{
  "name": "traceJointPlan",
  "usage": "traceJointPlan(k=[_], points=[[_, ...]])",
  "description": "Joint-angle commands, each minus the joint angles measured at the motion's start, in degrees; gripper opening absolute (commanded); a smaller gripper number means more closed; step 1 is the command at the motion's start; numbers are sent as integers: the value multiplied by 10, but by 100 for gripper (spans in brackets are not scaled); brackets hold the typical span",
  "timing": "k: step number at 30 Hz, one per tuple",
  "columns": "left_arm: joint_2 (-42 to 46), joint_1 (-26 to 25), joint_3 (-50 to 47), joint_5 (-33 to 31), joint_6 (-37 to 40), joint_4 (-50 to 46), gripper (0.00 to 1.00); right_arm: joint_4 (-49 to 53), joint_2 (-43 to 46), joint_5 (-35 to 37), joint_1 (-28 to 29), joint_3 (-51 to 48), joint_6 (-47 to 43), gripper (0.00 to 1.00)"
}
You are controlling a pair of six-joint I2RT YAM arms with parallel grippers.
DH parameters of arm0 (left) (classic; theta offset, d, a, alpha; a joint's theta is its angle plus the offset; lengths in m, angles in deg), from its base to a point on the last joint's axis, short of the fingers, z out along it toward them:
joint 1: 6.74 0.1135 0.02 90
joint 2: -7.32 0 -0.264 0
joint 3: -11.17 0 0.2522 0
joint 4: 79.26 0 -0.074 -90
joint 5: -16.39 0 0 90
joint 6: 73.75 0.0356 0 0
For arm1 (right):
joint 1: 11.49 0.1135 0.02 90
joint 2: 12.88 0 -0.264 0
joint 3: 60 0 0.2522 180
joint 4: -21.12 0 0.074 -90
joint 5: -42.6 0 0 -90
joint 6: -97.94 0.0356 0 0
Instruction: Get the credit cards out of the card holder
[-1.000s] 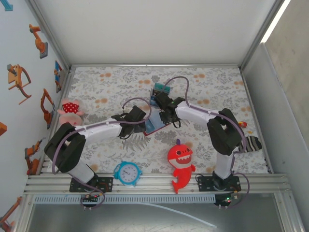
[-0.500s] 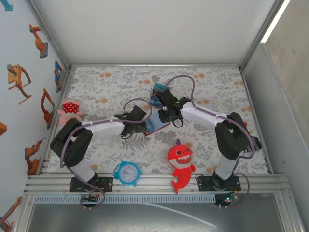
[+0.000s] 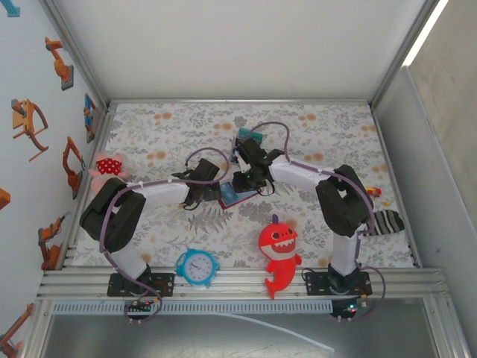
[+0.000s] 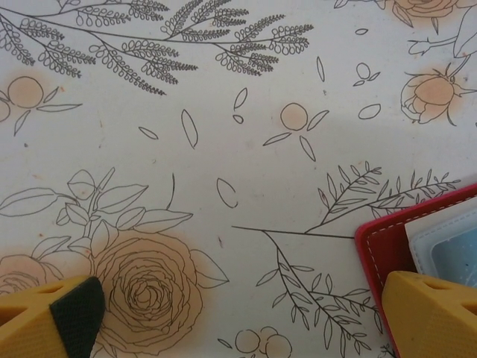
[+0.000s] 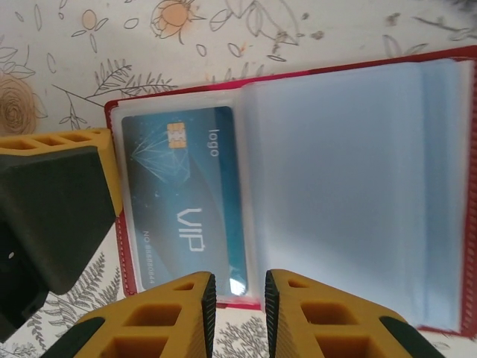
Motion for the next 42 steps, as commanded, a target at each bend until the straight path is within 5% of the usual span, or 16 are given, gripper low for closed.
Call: traceJointPlan(k=[1,20,29,42], points=[[-22,11,15,14,17,10,97,-9,-19,-47,-3,29,14,24],[53,10,-4,80,10,25,97,-9,-43,-79,-21,32,30,25],[16,10,-5,111,2,36,97,-9,-56,-92,-25,37,34,25],[4,11,-9,87,-3,7,97,-2,-82,-106,-25,60,31,25]])
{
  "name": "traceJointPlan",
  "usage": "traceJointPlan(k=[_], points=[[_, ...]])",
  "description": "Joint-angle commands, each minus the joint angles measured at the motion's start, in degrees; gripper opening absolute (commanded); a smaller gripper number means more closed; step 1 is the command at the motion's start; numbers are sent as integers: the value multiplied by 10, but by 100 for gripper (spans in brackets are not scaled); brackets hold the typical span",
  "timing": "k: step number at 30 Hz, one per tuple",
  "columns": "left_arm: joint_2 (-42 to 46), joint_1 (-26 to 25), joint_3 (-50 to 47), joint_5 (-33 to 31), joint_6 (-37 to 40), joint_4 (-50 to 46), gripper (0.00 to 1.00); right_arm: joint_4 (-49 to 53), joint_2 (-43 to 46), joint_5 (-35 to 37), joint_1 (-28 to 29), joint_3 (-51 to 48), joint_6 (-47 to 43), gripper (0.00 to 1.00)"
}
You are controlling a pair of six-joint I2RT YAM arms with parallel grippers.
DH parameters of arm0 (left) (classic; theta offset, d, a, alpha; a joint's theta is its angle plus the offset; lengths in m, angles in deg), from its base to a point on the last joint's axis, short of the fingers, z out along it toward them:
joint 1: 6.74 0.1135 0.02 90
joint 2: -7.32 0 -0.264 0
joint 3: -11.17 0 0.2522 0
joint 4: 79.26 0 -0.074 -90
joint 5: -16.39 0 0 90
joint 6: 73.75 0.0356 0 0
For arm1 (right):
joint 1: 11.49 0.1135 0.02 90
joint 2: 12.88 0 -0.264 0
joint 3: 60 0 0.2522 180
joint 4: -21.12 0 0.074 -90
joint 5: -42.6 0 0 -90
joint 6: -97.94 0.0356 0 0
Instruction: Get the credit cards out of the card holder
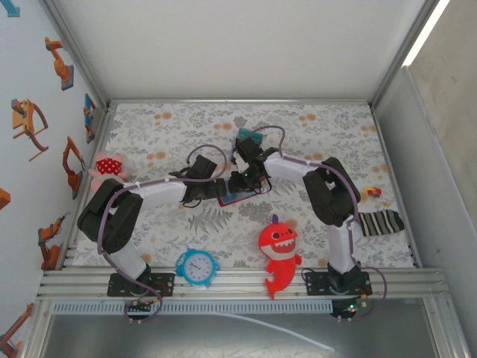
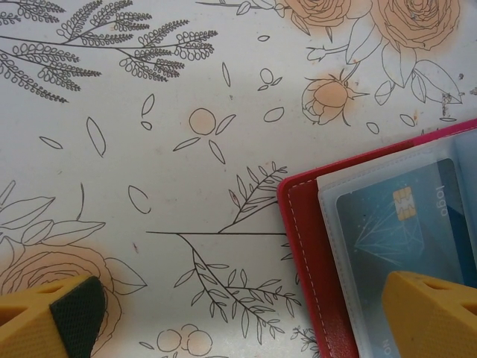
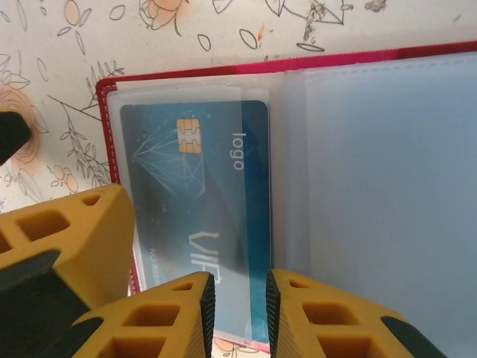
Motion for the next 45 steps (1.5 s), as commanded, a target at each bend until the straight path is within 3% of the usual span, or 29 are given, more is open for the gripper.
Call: traceJointPlan(k=[1,19,31,36,45], points=[[-7,0,-9,-8,-9,-28,97,4,-5,-11,-3,22,4,25],[-27,-1,-7,-12,9,-47,97,9,-29,-7,-6,16,11,25],[-77,-22,38,-110,50,-142,97,-5,-26,-20,-10,0,17,24],[-74,-24,38,-111,45,-148,97,-9,-26,-23,-14,-6,20,25],[-74,-28,42,-102,53,-145,97,-106,-32,-108,-20,-47,65,24]])
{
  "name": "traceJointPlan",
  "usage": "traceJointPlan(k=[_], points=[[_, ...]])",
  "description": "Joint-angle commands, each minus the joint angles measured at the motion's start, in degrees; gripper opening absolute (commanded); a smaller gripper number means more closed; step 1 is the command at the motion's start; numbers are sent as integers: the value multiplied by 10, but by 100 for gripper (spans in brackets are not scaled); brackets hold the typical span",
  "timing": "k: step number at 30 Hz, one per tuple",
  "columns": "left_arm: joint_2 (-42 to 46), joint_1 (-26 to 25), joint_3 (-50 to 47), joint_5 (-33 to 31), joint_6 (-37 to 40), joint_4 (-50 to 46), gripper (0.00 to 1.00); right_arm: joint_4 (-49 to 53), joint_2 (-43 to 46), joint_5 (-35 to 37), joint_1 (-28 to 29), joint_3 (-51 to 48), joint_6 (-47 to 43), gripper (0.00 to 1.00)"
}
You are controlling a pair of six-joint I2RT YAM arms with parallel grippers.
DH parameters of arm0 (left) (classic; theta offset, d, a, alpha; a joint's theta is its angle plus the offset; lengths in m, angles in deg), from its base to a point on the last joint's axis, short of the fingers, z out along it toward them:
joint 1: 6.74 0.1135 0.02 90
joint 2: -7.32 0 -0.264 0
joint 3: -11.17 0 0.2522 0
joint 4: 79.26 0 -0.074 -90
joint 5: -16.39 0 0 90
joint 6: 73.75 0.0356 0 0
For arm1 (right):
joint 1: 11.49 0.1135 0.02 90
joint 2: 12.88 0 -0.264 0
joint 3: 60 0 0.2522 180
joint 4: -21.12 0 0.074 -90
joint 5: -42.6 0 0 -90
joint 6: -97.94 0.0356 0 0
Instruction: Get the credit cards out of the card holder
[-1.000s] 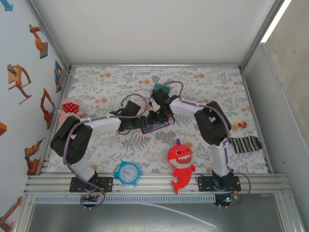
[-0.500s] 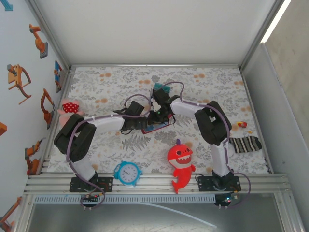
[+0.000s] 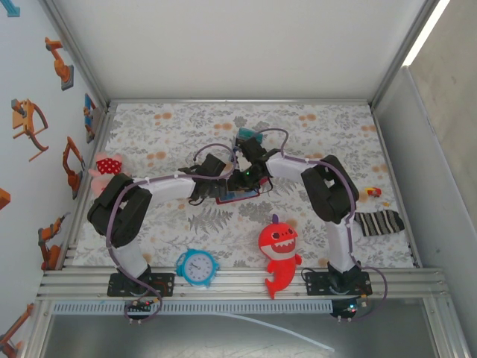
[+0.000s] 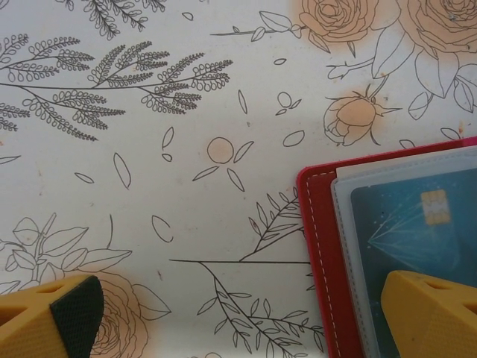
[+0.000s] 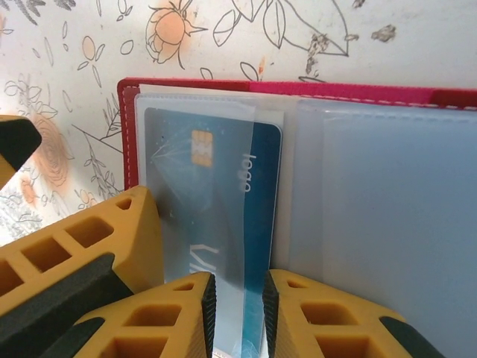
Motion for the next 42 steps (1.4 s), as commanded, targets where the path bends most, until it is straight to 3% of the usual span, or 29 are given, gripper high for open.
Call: traceJointPlan(k=[1,7,28,42], points=[[-26,-3,-15,-8,23,-83,97,-46,-13,-40,-1,-31,35,24],[-26,-4,-15,-6,26,-86,97,-125,-7,-89,-15,-68,76,24],[-15,-25,0,12,21,-85,97,-277,-18,-148,-15,-104,171,18],[-13,-30,13,14,20,-88,97,-270,-18,-143,-11,-112,168,15]])
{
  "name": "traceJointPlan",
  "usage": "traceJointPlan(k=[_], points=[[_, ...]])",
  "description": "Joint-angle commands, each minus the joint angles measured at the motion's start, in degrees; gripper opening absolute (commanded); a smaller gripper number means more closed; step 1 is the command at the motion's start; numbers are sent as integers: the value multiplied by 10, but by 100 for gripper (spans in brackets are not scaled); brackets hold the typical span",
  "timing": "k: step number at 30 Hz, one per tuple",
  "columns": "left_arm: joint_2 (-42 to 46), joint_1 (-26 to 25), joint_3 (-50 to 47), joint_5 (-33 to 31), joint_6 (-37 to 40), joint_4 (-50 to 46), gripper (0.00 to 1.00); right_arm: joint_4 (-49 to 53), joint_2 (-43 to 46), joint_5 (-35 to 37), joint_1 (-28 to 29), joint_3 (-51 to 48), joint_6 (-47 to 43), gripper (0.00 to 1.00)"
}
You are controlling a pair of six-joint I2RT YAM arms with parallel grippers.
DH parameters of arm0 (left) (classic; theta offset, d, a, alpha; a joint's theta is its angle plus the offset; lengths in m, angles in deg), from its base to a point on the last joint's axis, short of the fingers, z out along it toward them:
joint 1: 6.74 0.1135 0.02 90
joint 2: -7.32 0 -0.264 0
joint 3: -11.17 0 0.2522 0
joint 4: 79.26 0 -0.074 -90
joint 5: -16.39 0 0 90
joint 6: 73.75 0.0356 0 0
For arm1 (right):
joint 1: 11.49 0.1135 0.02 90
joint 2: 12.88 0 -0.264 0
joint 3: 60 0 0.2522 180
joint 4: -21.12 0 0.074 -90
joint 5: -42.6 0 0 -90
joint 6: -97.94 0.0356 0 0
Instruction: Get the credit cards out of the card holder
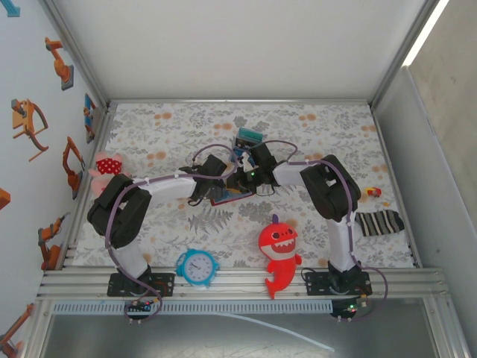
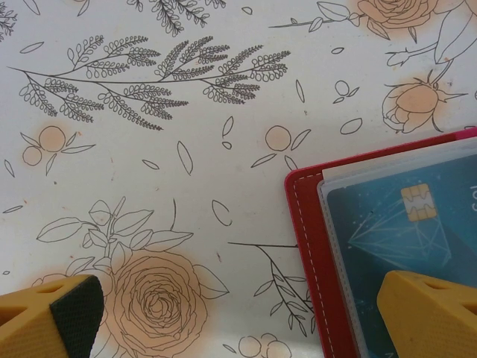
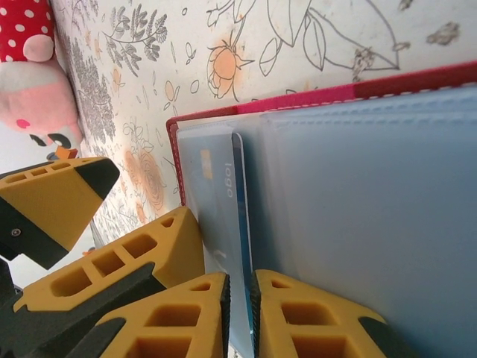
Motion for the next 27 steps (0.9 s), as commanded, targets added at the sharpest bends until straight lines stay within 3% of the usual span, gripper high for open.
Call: traceJointPlan(k=[1,13,27], points=[[-12,-20,3,55,17,-40,97,-11,-9,2,13,-8,-9,14],[76,-19,-10,40,-5,-46,97,50,25,73,14,-19,-36,14],[58,-4,-29,35,-7,-61,97,49,25,73,17,-19,-34,14]])
